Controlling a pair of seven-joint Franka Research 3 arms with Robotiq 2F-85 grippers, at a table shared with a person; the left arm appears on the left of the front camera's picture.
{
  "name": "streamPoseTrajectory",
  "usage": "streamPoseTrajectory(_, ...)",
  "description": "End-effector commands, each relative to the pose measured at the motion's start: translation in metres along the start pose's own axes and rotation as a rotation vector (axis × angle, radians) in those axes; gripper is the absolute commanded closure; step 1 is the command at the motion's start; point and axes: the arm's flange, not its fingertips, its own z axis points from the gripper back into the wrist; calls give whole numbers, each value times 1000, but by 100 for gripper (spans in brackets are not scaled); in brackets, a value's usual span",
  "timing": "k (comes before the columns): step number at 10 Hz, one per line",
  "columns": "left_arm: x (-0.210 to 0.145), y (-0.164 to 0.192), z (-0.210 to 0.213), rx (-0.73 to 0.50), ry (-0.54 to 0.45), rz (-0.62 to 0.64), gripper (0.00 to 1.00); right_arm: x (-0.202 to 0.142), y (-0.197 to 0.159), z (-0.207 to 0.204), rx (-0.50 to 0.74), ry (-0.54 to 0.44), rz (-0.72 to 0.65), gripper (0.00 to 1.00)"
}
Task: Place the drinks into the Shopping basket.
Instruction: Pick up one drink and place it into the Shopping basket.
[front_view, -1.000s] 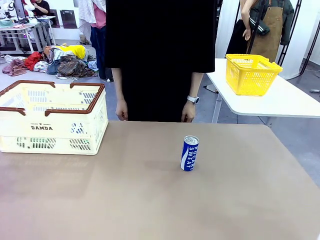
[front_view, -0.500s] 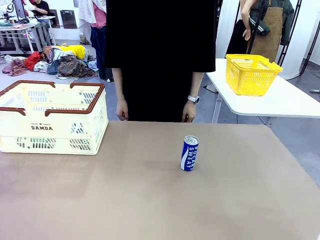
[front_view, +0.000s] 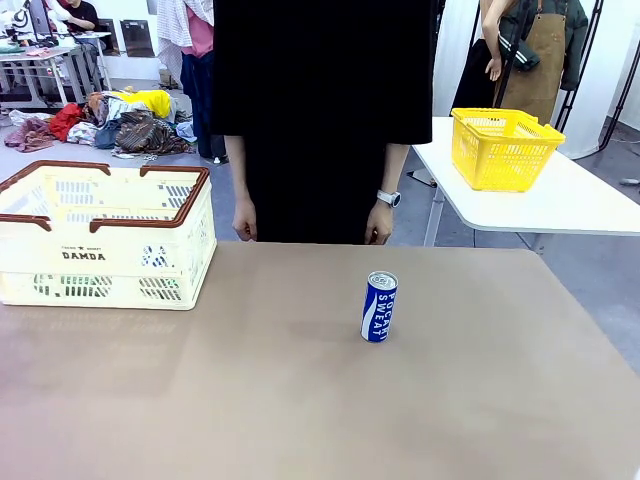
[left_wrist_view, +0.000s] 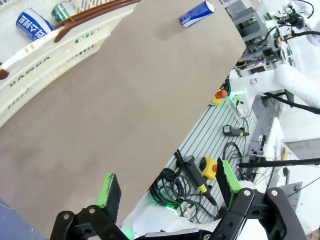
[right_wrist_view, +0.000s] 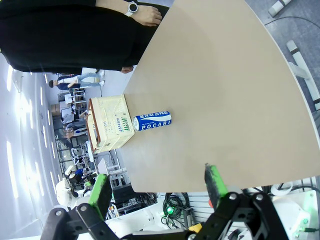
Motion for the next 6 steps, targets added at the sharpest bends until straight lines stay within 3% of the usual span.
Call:
streamPoseTrajectory(1, -1, -3, -2, -17, -19, 0, 0, 1, 0, 1, 15, -5, 23, 0)
streamPoseTrajectory(3, 0, 0, 0, 0, 0, 0, 0, 1, 0, 1, 15, -5, 23, 0)
streamPoseTrajectory(4, 19, -15, -6, 48, -3, 159, 0, 1, 0, 1, 15, -5, 23, 0)
streamPoseTrajectory(6, 100, -78, -27, 318, 73, 330, 0, 1, 0, 1, 15, -5, 23, 0)
